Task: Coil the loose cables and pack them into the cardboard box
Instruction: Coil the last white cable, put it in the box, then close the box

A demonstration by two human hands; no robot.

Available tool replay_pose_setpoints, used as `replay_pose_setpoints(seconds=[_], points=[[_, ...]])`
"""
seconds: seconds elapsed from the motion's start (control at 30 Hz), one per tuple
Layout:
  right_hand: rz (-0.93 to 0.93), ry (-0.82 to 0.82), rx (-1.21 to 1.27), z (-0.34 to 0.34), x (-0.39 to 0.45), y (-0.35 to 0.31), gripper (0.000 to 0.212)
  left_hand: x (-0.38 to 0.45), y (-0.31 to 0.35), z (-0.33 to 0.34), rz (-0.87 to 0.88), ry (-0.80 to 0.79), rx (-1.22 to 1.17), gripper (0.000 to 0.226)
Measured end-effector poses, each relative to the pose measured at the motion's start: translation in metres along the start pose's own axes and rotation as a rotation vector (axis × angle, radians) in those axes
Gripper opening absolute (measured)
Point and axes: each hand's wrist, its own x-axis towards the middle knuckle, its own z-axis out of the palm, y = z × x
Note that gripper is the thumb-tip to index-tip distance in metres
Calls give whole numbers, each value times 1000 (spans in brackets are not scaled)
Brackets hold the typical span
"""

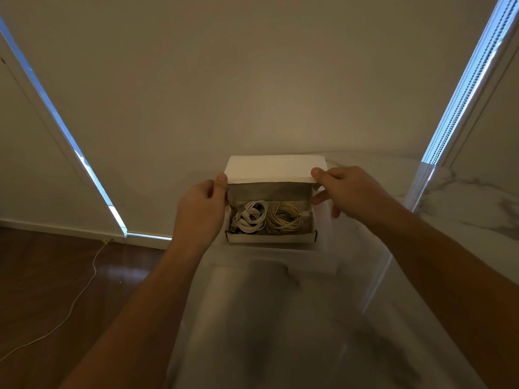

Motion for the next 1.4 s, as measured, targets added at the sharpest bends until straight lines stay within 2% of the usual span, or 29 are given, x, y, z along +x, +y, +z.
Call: replay_pose_setpoints(seconds=[0.27, 0.6, 0.73, 1.17, 1.4], points=[[-4, -65, -8, 2, -11, 3, 21, -11, -3, 0, -38, 2, -38, 37], [-2, -175, -213, 2, -16, 2, 22, -14, 1, -12, 56, -165, 229, 20], [-21, -203, -307, 2, -16, -3, 24, -9, 2, -16, 46, -241, 306, 28], [-128, -232, -736, 9, -28, -15, 25, -13, 19, -13, 82, -381, 611, 33], [-164, -260, -794, 7, -28, -13, 31, -15, 22, -7, 113, -415, 696, 39]])
